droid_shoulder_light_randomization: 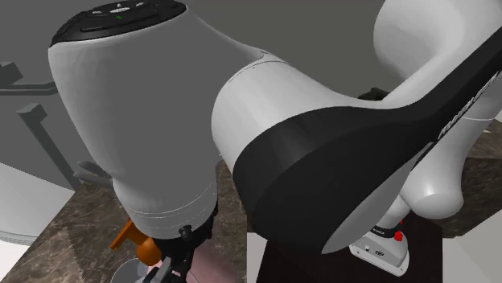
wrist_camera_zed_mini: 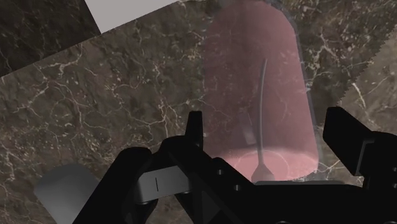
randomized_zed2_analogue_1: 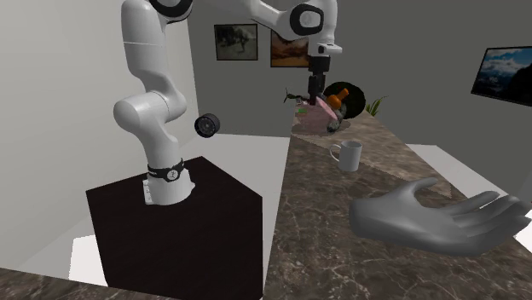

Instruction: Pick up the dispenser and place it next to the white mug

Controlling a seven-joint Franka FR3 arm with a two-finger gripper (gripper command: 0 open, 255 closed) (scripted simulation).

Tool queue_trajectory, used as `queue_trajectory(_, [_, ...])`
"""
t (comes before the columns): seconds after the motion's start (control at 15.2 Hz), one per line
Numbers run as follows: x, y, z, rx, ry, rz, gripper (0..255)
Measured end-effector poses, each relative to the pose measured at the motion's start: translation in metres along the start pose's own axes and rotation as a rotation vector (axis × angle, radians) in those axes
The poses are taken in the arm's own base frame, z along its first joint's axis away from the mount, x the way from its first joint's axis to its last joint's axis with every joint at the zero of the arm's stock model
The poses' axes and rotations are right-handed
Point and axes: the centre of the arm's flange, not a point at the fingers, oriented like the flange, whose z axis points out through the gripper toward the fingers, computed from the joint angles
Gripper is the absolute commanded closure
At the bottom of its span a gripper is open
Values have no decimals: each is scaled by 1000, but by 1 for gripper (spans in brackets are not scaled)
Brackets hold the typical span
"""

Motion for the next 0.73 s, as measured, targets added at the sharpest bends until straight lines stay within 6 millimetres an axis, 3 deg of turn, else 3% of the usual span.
queue_trajectory(0.73, [-1, -1, 58, 0, 0, 0, 255])
